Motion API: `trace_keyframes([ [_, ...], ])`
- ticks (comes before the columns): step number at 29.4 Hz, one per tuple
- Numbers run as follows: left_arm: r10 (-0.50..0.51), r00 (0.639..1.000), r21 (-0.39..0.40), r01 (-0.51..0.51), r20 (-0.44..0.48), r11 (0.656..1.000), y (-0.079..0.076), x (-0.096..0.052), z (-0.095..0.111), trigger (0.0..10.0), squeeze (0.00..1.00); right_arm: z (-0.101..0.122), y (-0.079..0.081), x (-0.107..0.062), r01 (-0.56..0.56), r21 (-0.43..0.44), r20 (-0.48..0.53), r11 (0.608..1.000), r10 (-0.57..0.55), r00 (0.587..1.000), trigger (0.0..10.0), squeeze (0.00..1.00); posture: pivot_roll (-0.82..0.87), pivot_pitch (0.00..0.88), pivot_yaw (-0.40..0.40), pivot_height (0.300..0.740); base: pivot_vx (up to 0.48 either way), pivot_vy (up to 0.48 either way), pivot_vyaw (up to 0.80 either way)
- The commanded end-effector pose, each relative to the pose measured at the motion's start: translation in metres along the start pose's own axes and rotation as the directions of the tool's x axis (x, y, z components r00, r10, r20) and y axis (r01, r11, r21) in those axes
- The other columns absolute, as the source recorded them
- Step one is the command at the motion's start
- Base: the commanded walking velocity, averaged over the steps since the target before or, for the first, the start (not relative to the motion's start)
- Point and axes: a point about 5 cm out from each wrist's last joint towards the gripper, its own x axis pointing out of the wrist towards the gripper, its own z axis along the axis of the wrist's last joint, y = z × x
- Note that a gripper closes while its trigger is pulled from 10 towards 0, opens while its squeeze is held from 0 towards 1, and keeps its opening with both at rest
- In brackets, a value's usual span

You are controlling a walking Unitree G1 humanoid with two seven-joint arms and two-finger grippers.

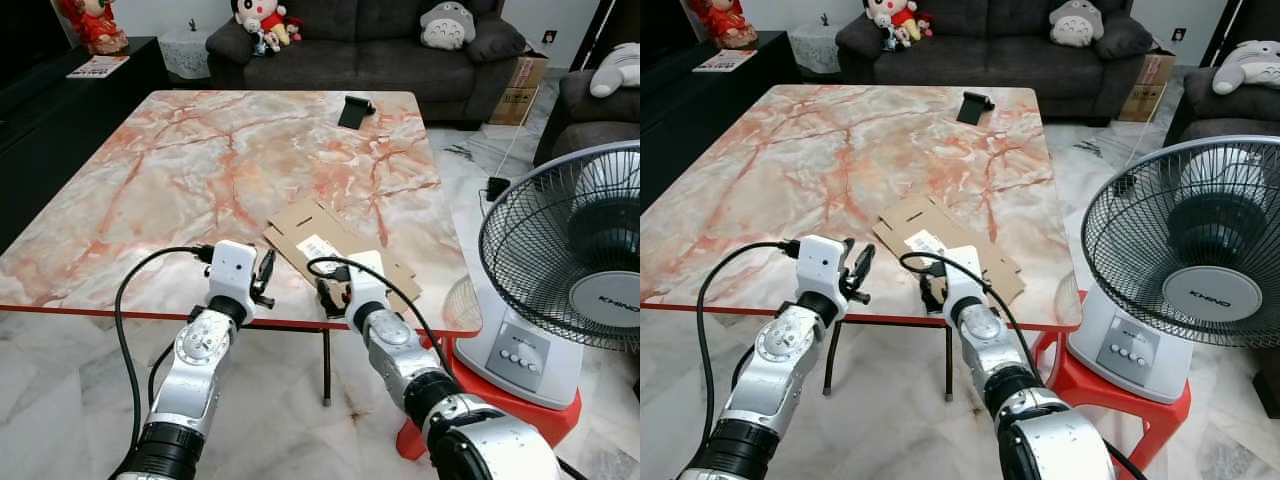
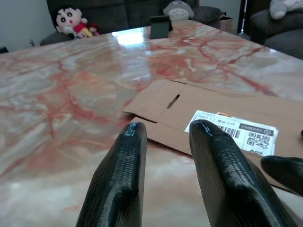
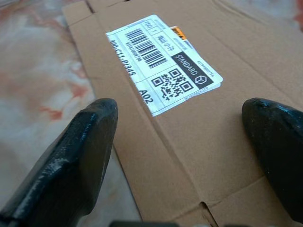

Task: Picking trash to rubbish bin

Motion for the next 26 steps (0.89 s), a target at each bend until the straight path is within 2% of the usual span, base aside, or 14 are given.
trace_keyframes([
  [1, -0.017, 1.000, -0.024, 0.018, 0.010, 1.000, -0.002, 0.000, 0.005, 10.0, 0.00, -0.016, -0.004, -0.004, 0.026, 0.064, -0.063, 0.998, -0.022, 0.998, 10.0, 0.00, 0.10, 0.033, 0.028, 0.740, 0.000, 0.000, 0.00],
  [8, -0.050, 0.999, -0.024, 0.050, -0.006, 0.998, -0.005, 0.002, 0.006, 10.0, 0.00, -0.026, -0.021, -0.009, 0.074, 0.139, -0.074, 0.988, -0.064, 0.995, 10.0, 0.00, 0.07, 0.038, 0.041, 0.740, 0.000, 0.000, 0.00],
  [16, -0.084, 0.996, -0.039, 0.083, -0.018, 0.996, -0.011, 0.005, 0.006, 10.0, 0.00, -0.033, -0.035, -0.016, 0.093, 0.165, -0.058, 0.982, -0.085, 0.995, 10.0, 0.00, 0.04, 0.042, 0.054, 0.740, 0.000, 0.000, 0.00],
  [21, -0.089, 0.996, -0.041, 0.088, -0.021, 0.995, -0.011, 0.006, 0.006, 10.0, 0.00, -0.034, -0.036, -0.021, 0.074, 0.166, -0.045, 0.983, -0.068, 0.997, 10.0, 0.00, 0.04, 0.045, 0.053, 0.740, 0.000, 0.000, 0.00],
  [26, -0.090, 0.996, -0.042, 0.088, -0.028, 0.995, -0.010, 0.004, 0.005, 10.0, 0.00, -0.023, -0.026, -0.025, 0.005, 0.161, 0.011, 0.987, -0.006, 1.000, 10.0, 0.00, 0.04, 0.045, 0.050, 0.740, 0.000, 0.000, 0.00],
])
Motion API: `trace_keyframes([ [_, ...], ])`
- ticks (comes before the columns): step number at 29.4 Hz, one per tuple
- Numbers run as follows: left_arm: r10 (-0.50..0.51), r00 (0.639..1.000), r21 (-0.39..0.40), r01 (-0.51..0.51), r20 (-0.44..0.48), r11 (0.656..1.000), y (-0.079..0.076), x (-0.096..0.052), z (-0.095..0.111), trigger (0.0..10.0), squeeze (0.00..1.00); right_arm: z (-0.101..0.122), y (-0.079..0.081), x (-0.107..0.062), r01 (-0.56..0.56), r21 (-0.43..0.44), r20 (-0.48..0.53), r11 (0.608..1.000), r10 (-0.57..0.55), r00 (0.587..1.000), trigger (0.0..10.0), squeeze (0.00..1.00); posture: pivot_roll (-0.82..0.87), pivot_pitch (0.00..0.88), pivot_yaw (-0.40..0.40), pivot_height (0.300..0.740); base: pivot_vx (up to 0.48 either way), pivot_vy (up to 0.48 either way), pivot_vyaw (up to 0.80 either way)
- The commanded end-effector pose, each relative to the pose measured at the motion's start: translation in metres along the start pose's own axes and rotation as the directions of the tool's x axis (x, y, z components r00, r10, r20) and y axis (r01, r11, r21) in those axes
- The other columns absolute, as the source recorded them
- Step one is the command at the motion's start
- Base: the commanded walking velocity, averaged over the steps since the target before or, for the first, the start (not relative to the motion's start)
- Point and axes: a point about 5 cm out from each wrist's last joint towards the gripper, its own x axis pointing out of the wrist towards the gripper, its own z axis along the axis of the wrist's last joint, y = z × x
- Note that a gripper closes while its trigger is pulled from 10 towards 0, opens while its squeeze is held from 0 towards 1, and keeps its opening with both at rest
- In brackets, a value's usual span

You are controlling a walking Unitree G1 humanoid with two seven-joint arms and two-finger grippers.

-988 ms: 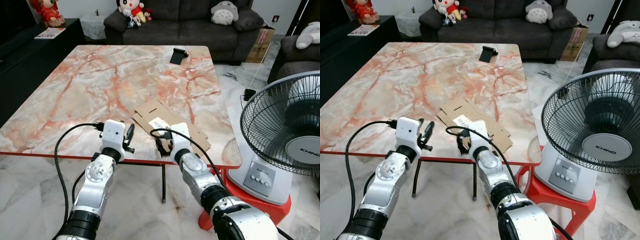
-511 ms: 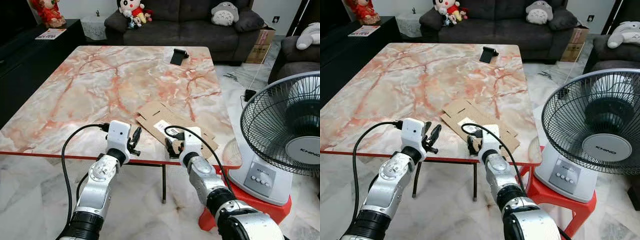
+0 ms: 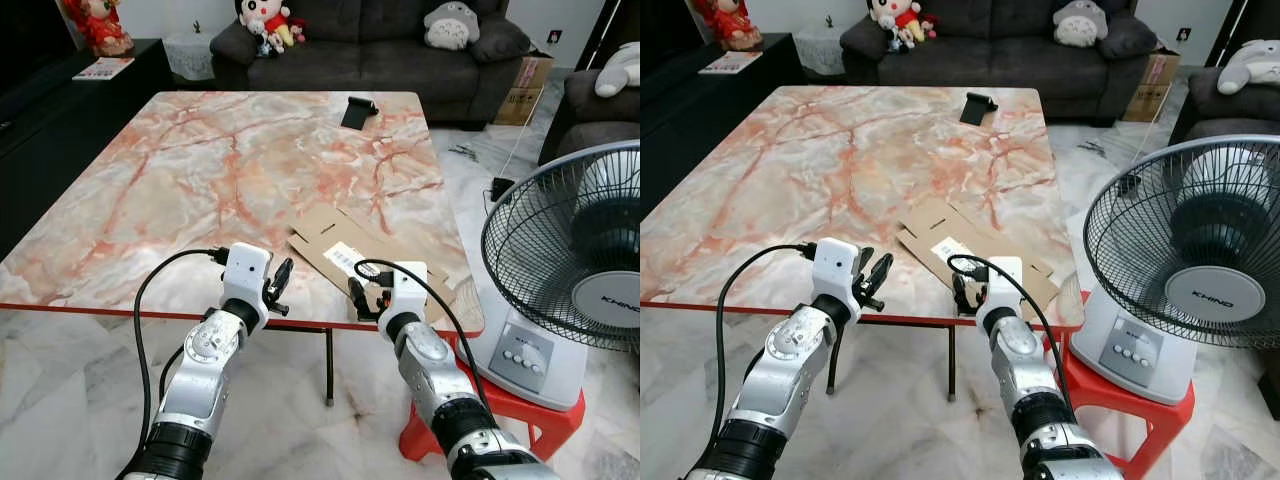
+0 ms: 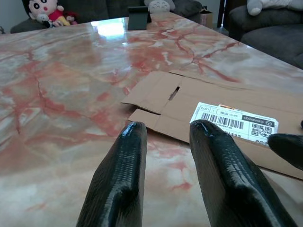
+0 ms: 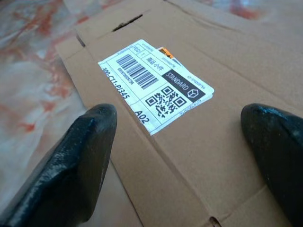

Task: Picking trash to rubbish bin

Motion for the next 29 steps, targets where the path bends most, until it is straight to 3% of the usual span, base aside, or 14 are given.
trace_keyframes([
  [1, -0.006, 1.000, -0.004, 0.006, 0.007, 1.000, 0.001, 0.002, 0.005, 10.0, 0.00, -0.012, 0.002, -0.004, -0.009, 0.026, -0.063, 1.000, 0.011, 0.998, 10.0, 0.00, 0.04, 0.045, 0.050, 0.740, 0.000, 0.000, 0.00],
  [9, -0.003, 1.000, -0.006, 0.003, 0.002, 1.000, 0.002, 0.003, 0.004, 10.0, 0.00, 0.015, 0.028, -0.011, -0.118, 0.022, -0.001, 0.993, 0.118, 0.993, 10.0, 0.00, 0.04, 0.040, 0.047, 0.740, 0.000, 0.000, 0.00],
  [12, 0.000, 1.000, -0.004, 0.000, 0.002, 1.000, 0.003, 0.003, 0.004, 10.0, 0.00, 0.044, 0.042, -0.019, -0.162, 0.060, 0.074, 0.985, 0.158, 0.985, 10.0, 0.00, 0.04, 0.035, 0.044, 0.740, 0.000, 0.000, 0.00],
  [15, 0.001, 1.000, -0.004, -0.001, 0.003, 1.000, 0.003, 0.004, 0.005, 10.0, 0.00, 0.056, 0.044, -0.020, -0.172, 0.058, 0.115, 0.983, 0.165, 0.980, 10.0, 0.00, 0.04, 0.034, 0.043, 0.740, 0.000, 0.000, 0.00],
  [16, 0.001, 1.000, -0.004, -0.001, 0.007, 1.000, 0.003, 0.005, 0.006, 10.0, 0.00, 0.069, 0.045, -0.020, -0.180, 0.051, 0.155, 0.982, 0.170, 0.973, 10.0, 0.00, 0.04, 0.034, 0.043, 0.740, 0.000, 0.000, 0.00],
  [20, -0.001, 1.000, -0.006, 0.001, 0.012, 1.000, 0.002, 0.007, 0.007, 10.0, 0.00, 0.087, 0.042, -0.015, -0.183, 0.034, 0.219, 0.983, 0.171, 0.961, 10.0, 0.00, 0.03, 0.031, 0.041, 0.740, 0.000, 0.000, 0.00],
  [29, -0.003, 1.000, -0.004, 0.003, 0.015, 1.000, -0.001, 0.008, 0.007, 10.0, 0.00, 0.075, 0.007, 0.015, 0.017, -0.005, 0.185, 1.000, -0.016, 0.983, 10.0, 0.00, 0.05, 0.018, 0.035, 0.740, 0.000, 0.000, 0.00],
])
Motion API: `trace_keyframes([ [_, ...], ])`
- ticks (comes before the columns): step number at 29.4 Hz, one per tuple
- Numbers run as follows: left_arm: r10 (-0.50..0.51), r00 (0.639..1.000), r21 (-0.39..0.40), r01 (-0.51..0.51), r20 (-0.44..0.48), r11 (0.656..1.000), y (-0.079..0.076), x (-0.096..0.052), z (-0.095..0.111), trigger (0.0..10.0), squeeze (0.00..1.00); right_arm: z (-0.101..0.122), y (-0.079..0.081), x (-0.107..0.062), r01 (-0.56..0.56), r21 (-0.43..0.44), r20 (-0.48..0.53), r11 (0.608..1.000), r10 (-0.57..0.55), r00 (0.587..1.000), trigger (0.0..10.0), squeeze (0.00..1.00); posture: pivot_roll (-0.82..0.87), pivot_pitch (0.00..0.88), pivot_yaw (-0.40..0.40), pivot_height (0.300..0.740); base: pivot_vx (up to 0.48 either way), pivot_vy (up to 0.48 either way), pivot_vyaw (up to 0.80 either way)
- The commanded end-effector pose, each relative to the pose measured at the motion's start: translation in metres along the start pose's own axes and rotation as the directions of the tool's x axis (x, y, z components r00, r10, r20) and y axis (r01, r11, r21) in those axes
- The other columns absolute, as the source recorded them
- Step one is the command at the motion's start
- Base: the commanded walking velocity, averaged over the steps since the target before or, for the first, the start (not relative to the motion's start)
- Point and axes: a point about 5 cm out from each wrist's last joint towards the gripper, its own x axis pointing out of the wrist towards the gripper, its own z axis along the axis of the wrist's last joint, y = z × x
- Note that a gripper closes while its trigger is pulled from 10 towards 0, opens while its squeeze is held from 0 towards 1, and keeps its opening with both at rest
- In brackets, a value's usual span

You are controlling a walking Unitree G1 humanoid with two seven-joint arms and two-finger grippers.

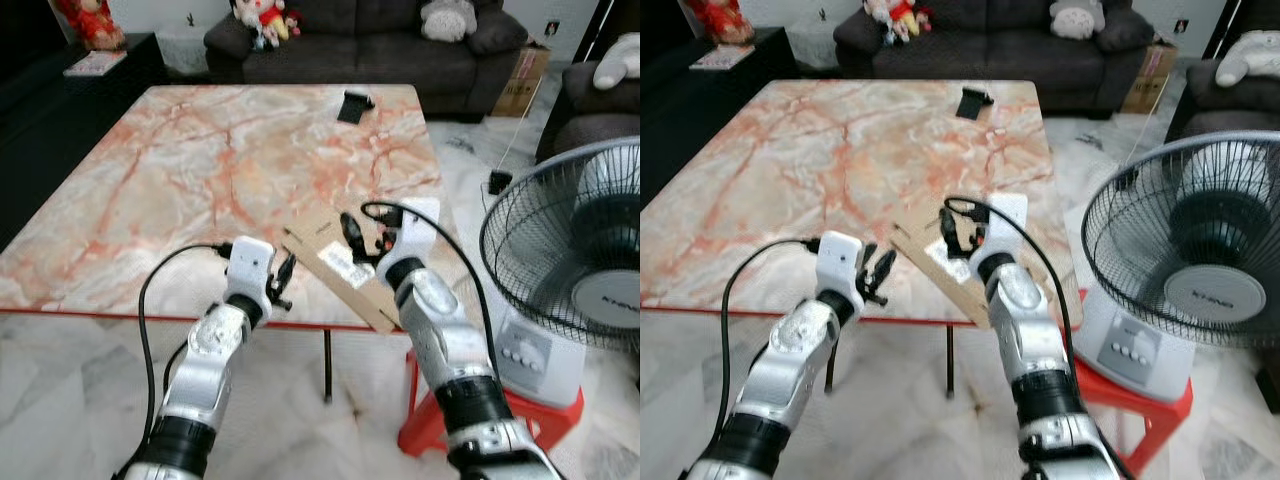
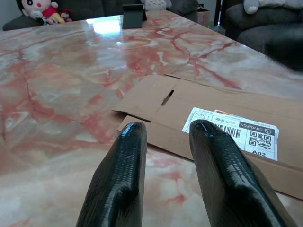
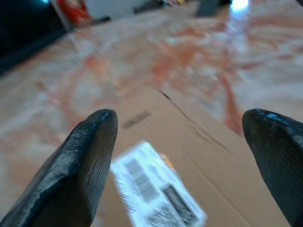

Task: Picking trash to rubbish bin

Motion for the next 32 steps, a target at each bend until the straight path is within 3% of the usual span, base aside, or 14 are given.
trace_keyframes([
  [1, 0.000, 1.000, 0.001, 0.000, 0.012, 1.000, 0.001, 0.001, 0.003, 10.0, 0.00, 0.004, -0.006, 0.006, 0.048, -0.014, 0.012, 0.999, -0.048, 0.999, 10.0, 0.00, 0.07, 0.016, 0.034, 0.740, 0.000, 0.000, 0.00],
  [6, 0.001, 1.000, 0.002, -0.001, 0.012, 1.000, 0.001, 0.001, 0.002, 10.0, 0.00, 0.002, -0.012, 0.010, 0.079, -0.028, 0.015, 0.996, -0.079, 0.997, 10.0, 0.00, 0.07, 0.016, 0.034, 0.740, 0.000, 0.000, 0.00],
  [10, 0.002, 1.000, 0.006, -0.002, 0.006, 1.000, 0.002, -0.001, 0.001, 10.0, 0.00, -0.005, -0.032, 0.009, 0.173, -0.086, -0.019, 0.981, -0.175, 0.984, 10.0, 0.00, 0.08, 0.019, 0.037, 0.740, 0.000, 0.000, 0.00],
  [22, -0.010, 1.000, 0.021, 0.010, -0.003, 1.000, -0.001, -0.004, 0.001, 10.0, 0.00, -0.050, -0.053, -0.011, 0.265, -0.145, -0.142, 0.953, -0.285, 0.948, 10.0, 0.00, 0.09, 0.025, 0.039, 0.740, 0.000, 0.000, 0.00],
  [32, -0.025, 1.000, 0.025, 0.025, -0.007, 0.999, -0.004, -0.003, 0.001, 10.0, 0.00, -0.062, -0.037, -0.015, 0.198, -0.110, -0.122, 0.974, -0.211, 0.970, 10.0, 0.00, 0.08, 0.032, 0.045, 0.740, 0.000, 0.000, 0.00],
])
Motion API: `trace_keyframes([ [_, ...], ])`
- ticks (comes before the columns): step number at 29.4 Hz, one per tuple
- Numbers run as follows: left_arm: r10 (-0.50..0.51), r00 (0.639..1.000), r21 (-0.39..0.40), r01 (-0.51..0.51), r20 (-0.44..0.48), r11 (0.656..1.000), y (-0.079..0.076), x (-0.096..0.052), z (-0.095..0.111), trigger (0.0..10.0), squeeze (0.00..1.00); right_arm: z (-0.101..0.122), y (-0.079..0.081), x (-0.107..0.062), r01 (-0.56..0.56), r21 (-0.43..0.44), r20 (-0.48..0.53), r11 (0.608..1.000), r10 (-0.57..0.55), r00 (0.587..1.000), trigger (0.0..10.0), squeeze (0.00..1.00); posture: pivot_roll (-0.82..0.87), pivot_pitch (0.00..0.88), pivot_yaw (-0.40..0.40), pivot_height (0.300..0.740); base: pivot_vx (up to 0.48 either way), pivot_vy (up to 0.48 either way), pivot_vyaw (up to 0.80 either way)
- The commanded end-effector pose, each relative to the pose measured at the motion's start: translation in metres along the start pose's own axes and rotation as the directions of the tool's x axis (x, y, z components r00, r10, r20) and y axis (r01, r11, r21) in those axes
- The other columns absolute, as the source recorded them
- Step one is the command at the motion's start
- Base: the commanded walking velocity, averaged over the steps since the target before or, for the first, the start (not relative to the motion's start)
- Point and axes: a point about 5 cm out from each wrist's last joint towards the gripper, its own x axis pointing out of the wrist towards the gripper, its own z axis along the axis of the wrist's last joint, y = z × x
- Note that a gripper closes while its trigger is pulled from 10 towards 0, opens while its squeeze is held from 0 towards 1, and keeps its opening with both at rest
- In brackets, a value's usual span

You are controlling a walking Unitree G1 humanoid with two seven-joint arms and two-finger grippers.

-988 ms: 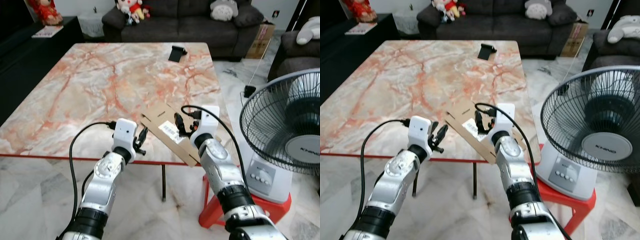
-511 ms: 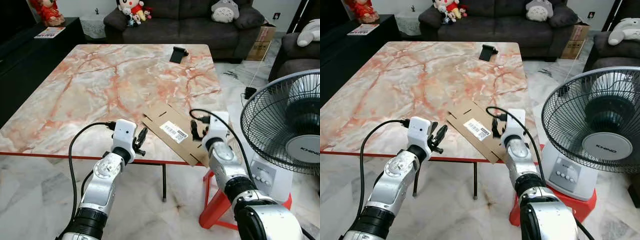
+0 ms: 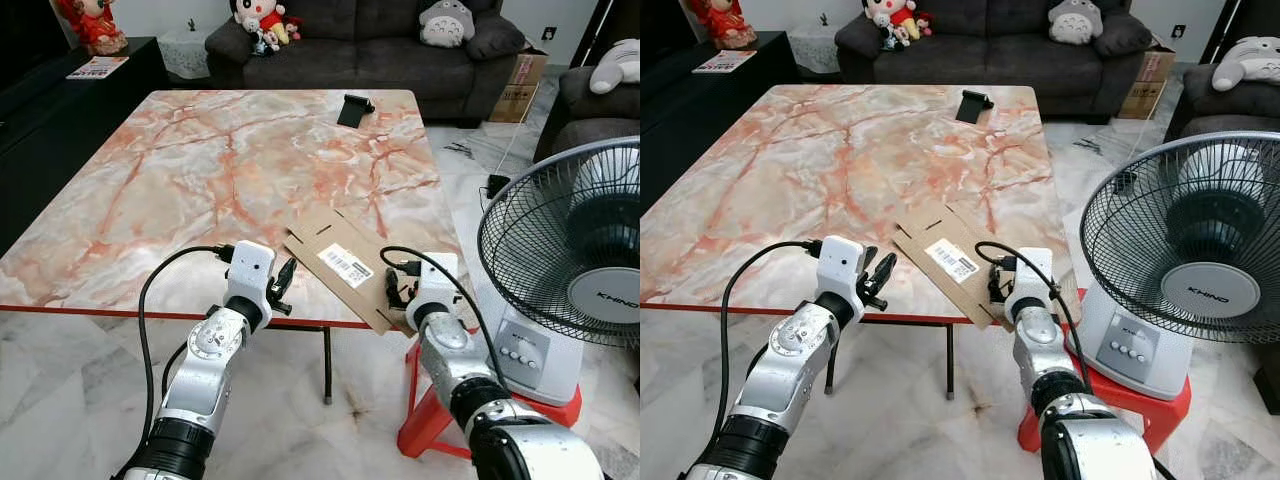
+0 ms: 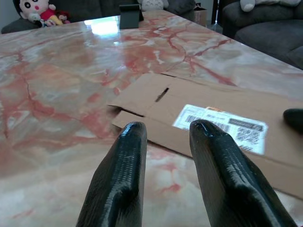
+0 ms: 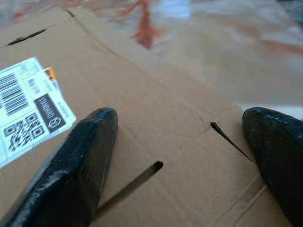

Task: Picking trash to rubbish bin

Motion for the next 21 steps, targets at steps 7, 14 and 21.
trace_keyframes([
  [7, -0.012, 1.000, 0.008, 0.012, -0.003, 1.000, -0.001, -0.001, 0.000, 10.0, 0.00, -0.015, 0.017, -0.012, -0.123, -0.029, 0.052, 0.992, 0.124, 0.991, 10.0, 0.00, 0.07, 0.034, 0.044, 0.740, 0.000, 0.000, 0.00],
  [14, -0.015, 1.000, 0.002, 0.015, -0.001, 1.000, -0.003, 0.001, 0.001, 10.0, 0.00, -0.024, 0.013, -0.023, -0.162, -0.073, 0.071, 0.984, 0.167, 0.983, 10.0, 0.00, 0.06, 0.038, 0.040, 0.740, 0.000, 0.000, 0.00],
  [21, -0.021, 1.000, -0.002, 0.021, -0.005, 1.000, -0.005, 0.000, -0.001, 10.0, 0.00, -0.017, 0.007, -0.033, -0.197, -0.125, 0.129, 0.972, 0.213, 0.968, 10.0, 0.00, 0.05, 0.032, 0.036, 0.740, 0.000, 0.000, 0.00],
])
